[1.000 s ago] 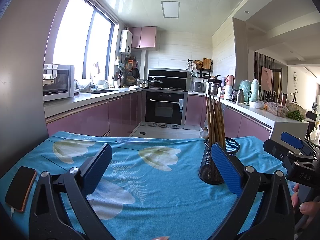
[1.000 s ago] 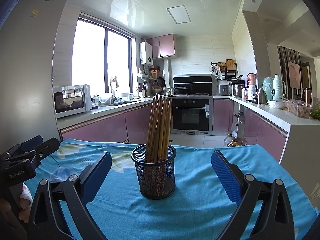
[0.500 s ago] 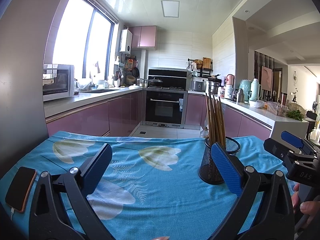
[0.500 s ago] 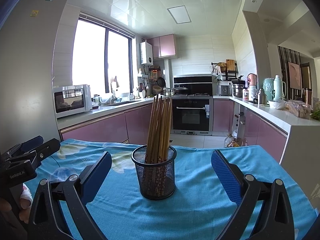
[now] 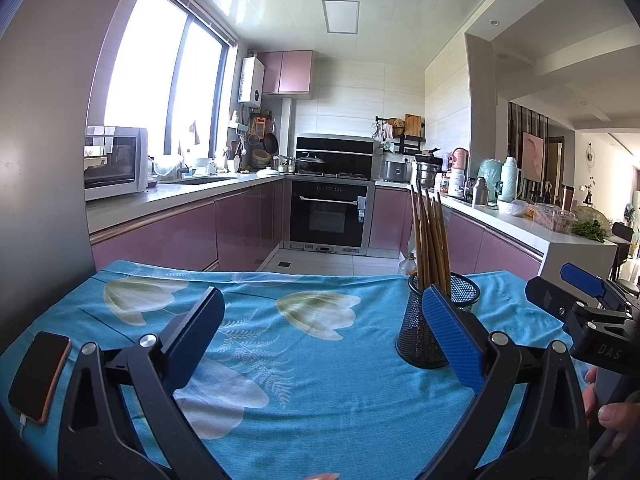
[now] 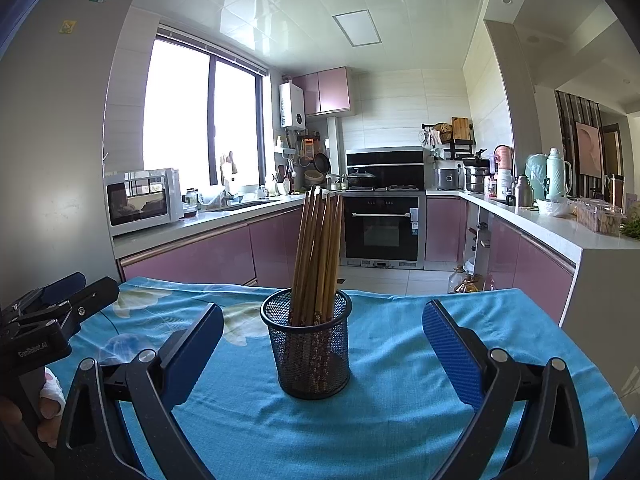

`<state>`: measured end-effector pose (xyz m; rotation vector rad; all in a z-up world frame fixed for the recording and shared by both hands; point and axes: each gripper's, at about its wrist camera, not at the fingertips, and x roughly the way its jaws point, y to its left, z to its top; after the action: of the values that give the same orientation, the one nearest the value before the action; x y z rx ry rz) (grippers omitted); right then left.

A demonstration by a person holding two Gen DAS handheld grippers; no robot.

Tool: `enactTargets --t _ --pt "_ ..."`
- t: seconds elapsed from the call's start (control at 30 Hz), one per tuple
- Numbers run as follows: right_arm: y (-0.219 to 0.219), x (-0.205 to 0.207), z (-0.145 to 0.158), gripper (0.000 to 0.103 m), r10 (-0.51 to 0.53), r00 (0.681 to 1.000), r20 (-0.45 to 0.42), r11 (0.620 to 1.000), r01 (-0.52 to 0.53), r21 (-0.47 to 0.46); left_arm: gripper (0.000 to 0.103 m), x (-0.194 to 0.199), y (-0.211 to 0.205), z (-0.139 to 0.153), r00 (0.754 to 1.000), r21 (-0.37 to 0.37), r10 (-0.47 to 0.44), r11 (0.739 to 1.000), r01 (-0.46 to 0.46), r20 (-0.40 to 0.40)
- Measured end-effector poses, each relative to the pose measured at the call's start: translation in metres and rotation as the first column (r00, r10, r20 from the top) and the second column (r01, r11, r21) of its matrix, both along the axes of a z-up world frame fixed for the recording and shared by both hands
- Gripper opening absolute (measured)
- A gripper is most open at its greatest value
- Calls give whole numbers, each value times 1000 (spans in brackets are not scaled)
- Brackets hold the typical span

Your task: Organize utensils

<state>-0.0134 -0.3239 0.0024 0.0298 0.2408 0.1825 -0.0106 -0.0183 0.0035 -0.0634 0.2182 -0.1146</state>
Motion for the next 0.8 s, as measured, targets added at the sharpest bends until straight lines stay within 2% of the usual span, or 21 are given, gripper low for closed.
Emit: enactTargets --t 0.8 --pt "0 7 -5 97 6 1000 -6 1000 -6 2 98 0 -2 -9 1000 -7 5 1000 -6 -16"
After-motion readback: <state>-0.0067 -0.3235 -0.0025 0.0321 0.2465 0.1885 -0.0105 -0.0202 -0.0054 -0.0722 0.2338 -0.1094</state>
